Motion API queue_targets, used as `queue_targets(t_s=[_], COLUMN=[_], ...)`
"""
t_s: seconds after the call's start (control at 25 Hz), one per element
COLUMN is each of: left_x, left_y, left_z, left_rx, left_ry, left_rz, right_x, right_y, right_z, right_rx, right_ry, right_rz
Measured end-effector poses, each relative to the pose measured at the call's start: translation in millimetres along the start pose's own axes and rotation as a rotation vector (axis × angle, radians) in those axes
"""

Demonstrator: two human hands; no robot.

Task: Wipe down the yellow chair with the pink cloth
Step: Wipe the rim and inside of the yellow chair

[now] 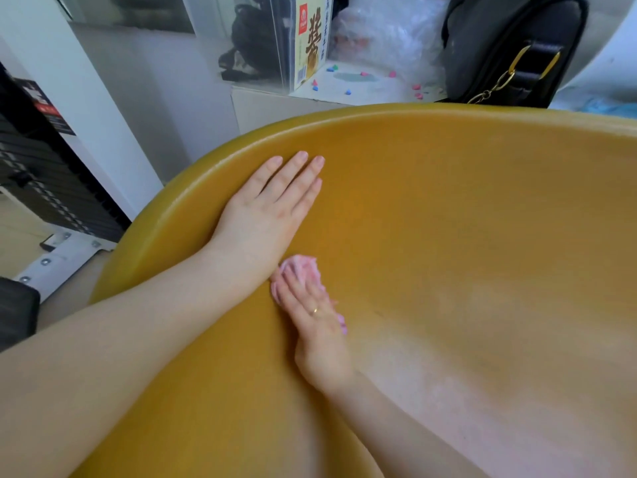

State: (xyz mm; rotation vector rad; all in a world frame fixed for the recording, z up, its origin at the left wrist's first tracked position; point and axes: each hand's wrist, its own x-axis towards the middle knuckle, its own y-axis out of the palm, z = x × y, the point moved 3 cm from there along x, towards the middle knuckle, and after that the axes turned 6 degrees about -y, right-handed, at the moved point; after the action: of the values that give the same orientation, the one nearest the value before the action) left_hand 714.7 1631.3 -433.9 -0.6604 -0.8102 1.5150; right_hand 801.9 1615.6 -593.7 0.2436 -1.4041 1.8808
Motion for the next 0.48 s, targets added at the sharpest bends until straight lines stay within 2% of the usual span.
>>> queue_targets(t_s=[0.08, 0.16, 0.24, 0.32, 0.4, 0.48], left_x=[-1.0, 0.7, 0.8, 1.4, 2.1, 2.3], left_y=[-0.2, 1.0, 2.5, 2.1, 2.6, 2.2], left_z=[-0.3, -0.2, 0.2, 0.2, 0.6, 0.7], left_rx=[0.037, 0.061, 0.057, 0.060, 0.058, 0.044], left_ry=[0.004, 0.001, -0.003, 0.007, 0.012, 0.014], left_rz=[0.029, 0.044, 0.055, 0.063, 0.056, 0.043], right_x=[-13.1, 0.1, 28.0, 56.6, 78.8, 92.7], right_y=[-9.6, -35.8, -69.1, -103.0, -118.2, -106.3], right_z=[-9.7, -43.4, -81.3, -104.7, -105.6, -89.5], right_rx=[-0.014, -0.163, -0.428, -0.578, -0.573, -0.455], right_ry=[-0.148, -0.170, -0.047, 0.119, 0.306, 0.354], right_rz=[0.077, 0.018, -0.102, -0.242, -0.428, -0.535])
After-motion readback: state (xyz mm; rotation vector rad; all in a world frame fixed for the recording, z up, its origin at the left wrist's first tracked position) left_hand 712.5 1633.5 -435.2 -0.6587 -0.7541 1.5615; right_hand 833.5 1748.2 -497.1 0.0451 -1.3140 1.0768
